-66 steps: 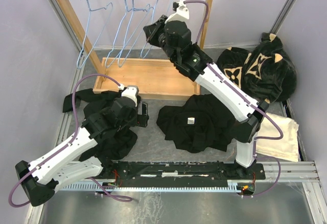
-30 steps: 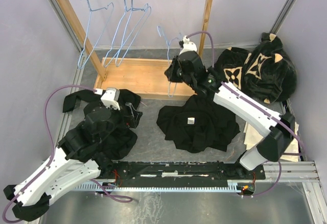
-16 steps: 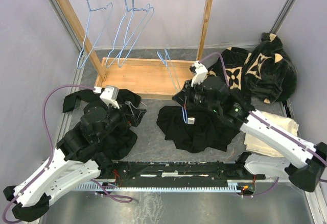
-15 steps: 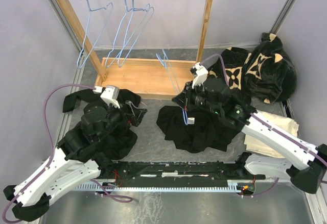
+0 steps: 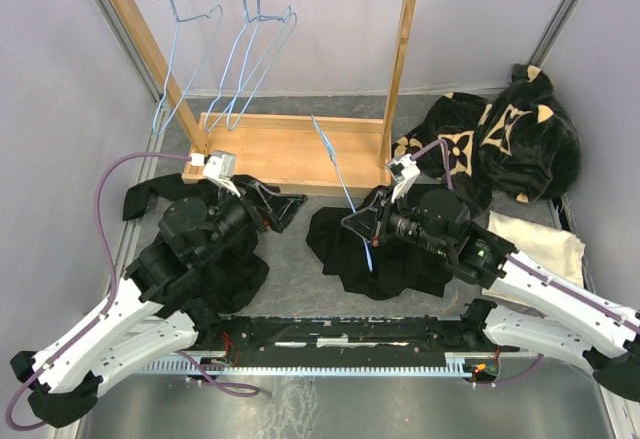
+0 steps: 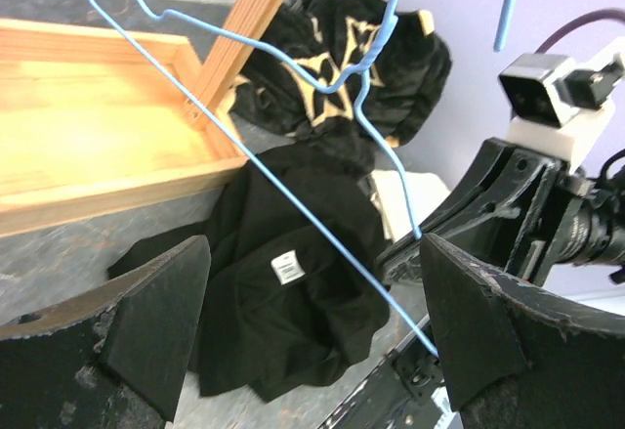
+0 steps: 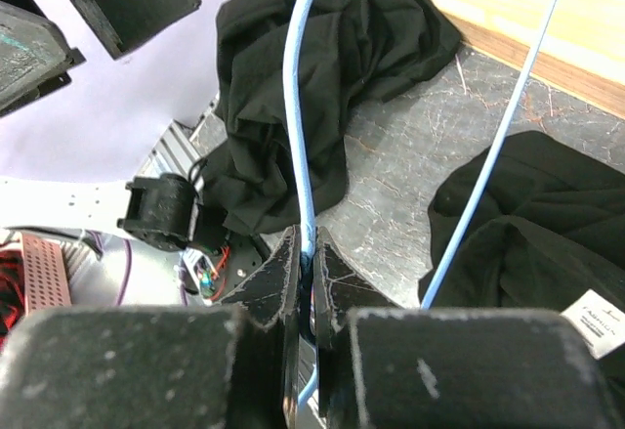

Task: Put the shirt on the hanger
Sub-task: Hang the shirt on the hanger.

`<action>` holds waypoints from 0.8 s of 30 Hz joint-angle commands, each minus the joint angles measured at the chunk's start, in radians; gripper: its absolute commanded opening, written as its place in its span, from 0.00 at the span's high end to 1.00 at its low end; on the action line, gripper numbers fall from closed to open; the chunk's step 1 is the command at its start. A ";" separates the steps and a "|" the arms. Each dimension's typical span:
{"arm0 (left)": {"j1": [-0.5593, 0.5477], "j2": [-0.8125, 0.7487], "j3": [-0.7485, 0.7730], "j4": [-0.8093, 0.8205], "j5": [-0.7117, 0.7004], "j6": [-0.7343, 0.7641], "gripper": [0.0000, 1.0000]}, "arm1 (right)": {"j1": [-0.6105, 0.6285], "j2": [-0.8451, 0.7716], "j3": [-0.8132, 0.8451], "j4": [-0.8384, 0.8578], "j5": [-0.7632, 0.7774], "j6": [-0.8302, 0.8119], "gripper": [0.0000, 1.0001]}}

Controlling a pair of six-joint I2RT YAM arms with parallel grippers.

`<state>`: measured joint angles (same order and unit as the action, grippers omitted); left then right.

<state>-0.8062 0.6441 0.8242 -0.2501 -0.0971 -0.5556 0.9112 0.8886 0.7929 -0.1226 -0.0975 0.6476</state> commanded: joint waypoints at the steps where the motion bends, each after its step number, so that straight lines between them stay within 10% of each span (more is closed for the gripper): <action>1: 0.003 0.045 -0.018 0.218 0.049 -0.108 0.07 | 0.030 -0.019 0.005 0.127 0.108 0.071 1.00; 14: 0.002 0.228 -0.016 0.424 0.167 -0.189 0.15 | 0.136 0.091 0.033 0.249 0.204 0.113 1.00; 24: -0.003 0.271 -0.027 0.466 0.214 -0.211 0.45 | 0.184 0.123 0.039 0.297 0.228 0.110 1.00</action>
<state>-0.8062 0.9119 0.8024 0.1333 0.0746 -0.7227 1.0851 1.0130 0.7895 0.0822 0.1001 0.7589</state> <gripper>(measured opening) 0.611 0.095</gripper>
